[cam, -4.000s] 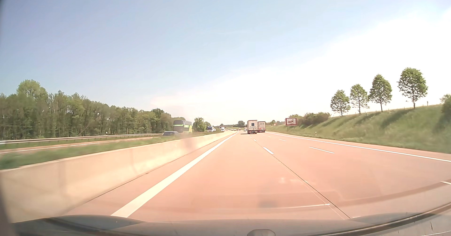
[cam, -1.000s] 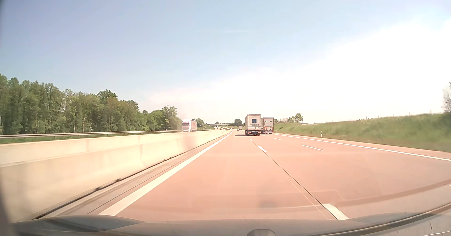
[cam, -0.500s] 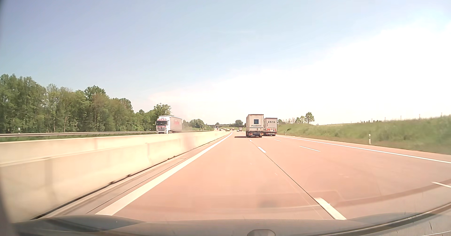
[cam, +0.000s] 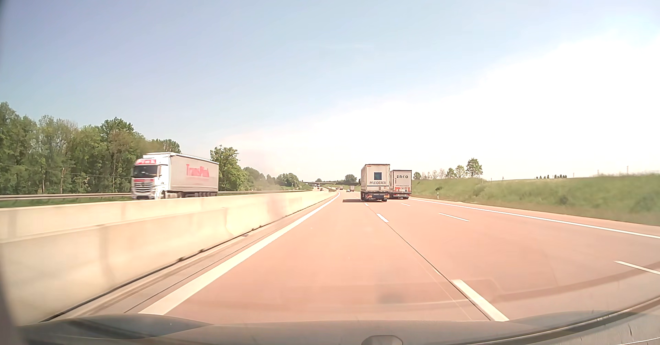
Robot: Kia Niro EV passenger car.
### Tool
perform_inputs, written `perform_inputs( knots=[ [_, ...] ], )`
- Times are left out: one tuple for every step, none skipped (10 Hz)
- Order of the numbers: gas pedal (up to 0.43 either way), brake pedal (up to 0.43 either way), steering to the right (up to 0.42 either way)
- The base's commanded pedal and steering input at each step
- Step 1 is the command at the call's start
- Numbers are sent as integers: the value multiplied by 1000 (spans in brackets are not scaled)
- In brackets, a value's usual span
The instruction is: Follow the waypoints while adhering to traffic rules and regulations
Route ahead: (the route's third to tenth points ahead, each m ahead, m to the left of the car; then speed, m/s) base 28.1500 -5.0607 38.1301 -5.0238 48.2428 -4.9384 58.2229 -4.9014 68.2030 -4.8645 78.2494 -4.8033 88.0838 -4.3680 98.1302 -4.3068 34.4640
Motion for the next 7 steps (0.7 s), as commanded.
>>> perform_inputs(
  knots=[
    [268, 0, -1],
    [268, 0, 0],
    [268, 0, 0],
    [268, 0, -2],
    [268, 0, -2],
    [268, 0, -2],
    [268, 0, -3]
  ],
)
